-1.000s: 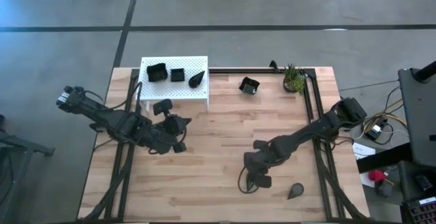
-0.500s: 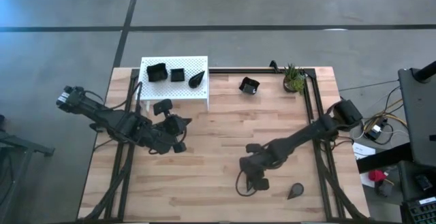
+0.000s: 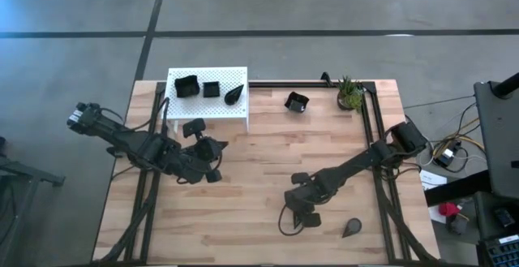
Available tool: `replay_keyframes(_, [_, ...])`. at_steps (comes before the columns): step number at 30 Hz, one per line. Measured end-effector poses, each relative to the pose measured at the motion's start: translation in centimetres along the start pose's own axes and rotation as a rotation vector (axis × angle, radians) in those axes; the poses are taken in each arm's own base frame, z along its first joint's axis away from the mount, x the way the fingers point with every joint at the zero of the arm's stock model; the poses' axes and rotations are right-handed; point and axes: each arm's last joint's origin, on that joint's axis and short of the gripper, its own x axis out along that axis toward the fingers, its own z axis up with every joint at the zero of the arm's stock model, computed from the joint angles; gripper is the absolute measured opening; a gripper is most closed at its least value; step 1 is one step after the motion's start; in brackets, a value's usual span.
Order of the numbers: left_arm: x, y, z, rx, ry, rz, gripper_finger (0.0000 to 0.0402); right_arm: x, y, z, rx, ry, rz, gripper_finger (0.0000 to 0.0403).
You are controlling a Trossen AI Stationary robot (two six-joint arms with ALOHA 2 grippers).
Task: Pick & Place Mini shaped plates
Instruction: Stack the drop shaped plate on top of the other drop shaped plate on the shelf
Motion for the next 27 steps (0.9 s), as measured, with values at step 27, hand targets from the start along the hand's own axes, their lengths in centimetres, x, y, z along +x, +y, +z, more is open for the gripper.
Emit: replay_keyframes(27, [0.0, 0.0, 0.0, -0.001, -0.001, 0.000, 0.0000, -4.0, 0.5, 1.8, -0.032, -0.154, -0.053, 0.0008])
